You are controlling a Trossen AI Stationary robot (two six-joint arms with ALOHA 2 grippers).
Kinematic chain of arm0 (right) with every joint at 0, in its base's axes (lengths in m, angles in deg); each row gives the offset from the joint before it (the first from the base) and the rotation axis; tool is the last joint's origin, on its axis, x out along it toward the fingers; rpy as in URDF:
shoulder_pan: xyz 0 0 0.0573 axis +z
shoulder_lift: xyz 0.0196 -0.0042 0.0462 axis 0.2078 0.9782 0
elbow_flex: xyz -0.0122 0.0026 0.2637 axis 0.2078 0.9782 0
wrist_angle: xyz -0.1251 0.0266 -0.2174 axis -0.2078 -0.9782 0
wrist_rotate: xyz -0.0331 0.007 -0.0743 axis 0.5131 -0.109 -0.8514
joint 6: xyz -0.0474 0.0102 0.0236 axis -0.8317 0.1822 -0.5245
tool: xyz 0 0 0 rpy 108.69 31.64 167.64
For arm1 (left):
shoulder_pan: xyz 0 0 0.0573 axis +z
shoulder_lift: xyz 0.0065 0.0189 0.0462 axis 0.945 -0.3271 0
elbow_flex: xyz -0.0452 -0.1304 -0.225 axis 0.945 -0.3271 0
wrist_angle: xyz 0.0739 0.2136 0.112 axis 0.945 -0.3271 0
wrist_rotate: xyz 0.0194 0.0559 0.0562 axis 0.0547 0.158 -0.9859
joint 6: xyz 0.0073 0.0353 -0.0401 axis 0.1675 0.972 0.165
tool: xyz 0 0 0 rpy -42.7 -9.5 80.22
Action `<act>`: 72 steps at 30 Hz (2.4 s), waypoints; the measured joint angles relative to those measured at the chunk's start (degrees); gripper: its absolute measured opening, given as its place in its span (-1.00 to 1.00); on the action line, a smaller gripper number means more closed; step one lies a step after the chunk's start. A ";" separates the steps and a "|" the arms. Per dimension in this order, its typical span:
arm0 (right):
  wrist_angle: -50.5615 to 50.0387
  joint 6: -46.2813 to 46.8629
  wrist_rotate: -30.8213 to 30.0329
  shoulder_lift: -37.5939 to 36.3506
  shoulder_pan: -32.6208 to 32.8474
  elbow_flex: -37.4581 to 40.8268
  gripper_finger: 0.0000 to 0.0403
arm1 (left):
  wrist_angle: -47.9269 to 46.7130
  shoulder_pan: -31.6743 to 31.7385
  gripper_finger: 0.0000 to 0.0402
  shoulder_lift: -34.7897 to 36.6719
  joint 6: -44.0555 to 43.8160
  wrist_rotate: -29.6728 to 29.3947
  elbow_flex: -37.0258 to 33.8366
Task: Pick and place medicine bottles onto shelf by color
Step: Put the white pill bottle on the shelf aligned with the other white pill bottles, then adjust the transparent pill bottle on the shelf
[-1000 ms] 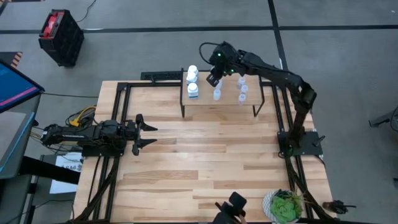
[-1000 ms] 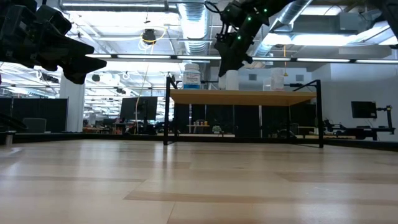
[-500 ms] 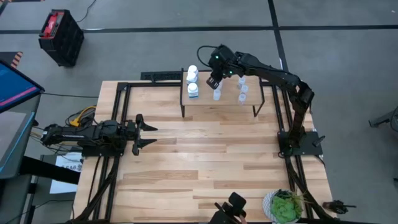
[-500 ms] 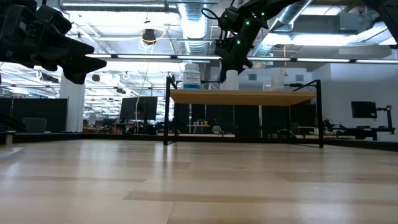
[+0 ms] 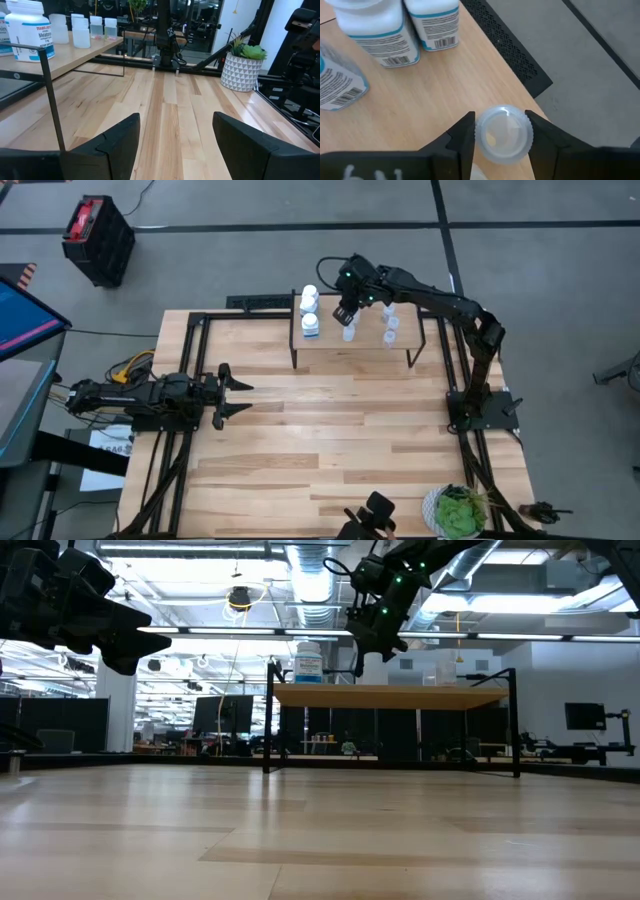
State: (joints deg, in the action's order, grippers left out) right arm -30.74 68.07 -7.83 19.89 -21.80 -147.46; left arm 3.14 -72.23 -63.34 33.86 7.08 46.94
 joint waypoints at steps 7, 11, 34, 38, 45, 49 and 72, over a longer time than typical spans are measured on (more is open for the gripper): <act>-0.36 0.02 -0.05 0.00 0.10 0.00 -0.12 | 0.01 0.01 0.18 0.01 0.00 0.00 0.00; -0.36 0.04 -0.05 0.00 0.34 0.02 -0.08 | 0.02 0.02 0.18 0.01 0.00 0.00 0.00; -2.30 -0.26 -0.05 -0.09 0.43 -4.99 0.14 | 0.02 0.00 0.18 0.01 0.00 0.00 0.00; -5.88 -0.23 -0.05 -0.11 0.62 -10.28 0.14 | 0.02 0.01 0.18 -0.01 -0.01 0.00 0.00; -18.12 -0.24 -0.05 -0.22 3.24 -18.75 0.14 | 0.02 0.00 0.18 0.01 0.00 0.00 0.00; -32.62 -1.34 -0.05 -0.35 6.85 -19.46 0.14 | 0.01 0.01 0.18 -0.02 -0.01 0.00 0.00; 7.33 15.53 -1.67 -52.31 46.58 35.36 0.14 | 0.02 0.00 0.18 0.00 0.00 0.00 0.00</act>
State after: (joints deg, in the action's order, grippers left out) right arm -23.41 83.60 -9.50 -32.41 24.78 -112.10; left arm 3.16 -72.23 -63.34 33.86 7.08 46.94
